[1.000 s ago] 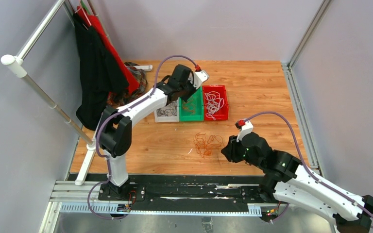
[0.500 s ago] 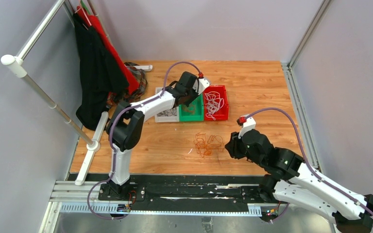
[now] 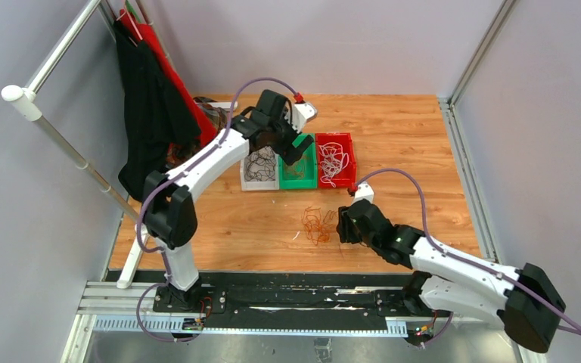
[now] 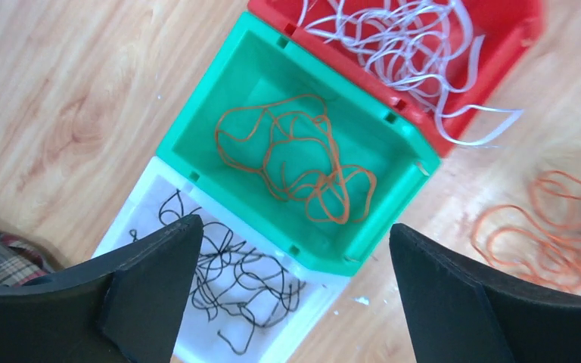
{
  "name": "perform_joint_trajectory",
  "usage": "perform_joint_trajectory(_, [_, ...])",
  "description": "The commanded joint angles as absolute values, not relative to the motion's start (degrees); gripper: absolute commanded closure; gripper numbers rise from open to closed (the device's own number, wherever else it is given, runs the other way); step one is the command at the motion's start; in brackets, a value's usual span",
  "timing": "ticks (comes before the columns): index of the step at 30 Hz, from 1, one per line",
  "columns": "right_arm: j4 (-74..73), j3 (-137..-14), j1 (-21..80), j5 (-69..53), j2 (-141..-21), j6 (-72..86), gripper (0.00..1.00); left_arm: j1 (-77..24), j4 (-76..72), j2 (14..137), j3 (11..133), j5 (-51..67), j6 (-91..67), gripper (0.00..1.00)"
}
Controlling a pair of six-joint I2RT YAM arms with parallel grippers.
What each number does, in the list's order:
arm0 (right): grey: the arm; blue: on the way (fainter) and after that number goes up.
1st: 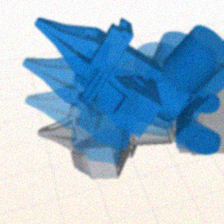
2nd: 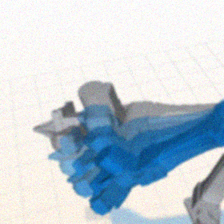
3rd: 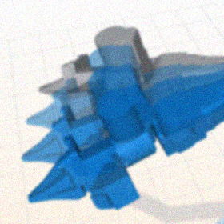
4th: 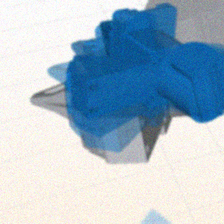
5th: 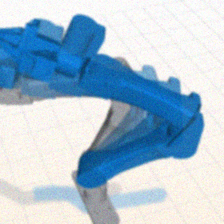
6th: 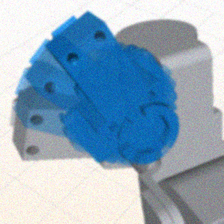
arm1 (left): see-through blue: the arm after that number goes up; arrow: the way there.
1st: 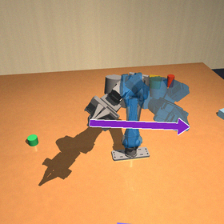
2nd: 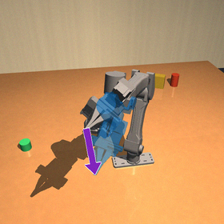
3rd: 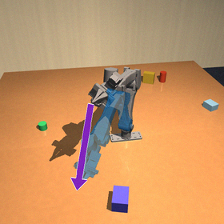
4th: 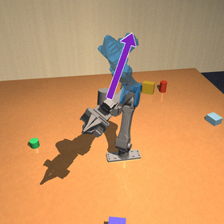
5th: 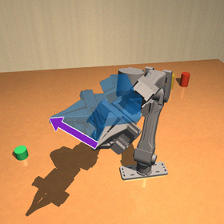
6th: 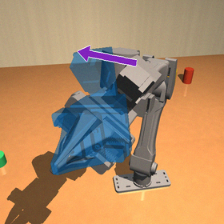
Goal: Untangle the cables
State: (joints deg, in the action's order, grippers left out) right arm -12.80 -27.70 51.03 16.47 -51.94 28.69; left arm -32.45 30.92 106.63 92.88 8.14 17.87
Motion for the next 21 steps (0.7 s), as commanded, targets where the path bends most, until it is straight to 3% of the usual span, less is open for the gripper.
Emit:
perform_joint_trajectory(1, [-2.49,-25.46,47.53,17.73,-58.80,28.39,0.55,-32.15,41.28,100.50,96.40,16.19,18.11,0.02])
perform_joint_trajectory(7, [3.88,-25.70,45.04,21.36,-64.23,25.33,0.67,-31.49,46.94,96.19,94.81,23.61,20.24,0.02])
perform_joint_trajectory(15, [7.48,-26.68,45.04,14.65,-62.18,20.79,0.98,-31.49,47.03,92.81,89.35,32.21,23.18,0.00])
perform_joint_trajectory(21, [5.96,-30.37,45.09,7.32,-57.95,17.55,0.99,-31.47,47.28,92.34,88.16,39.69,24.96,0.02])
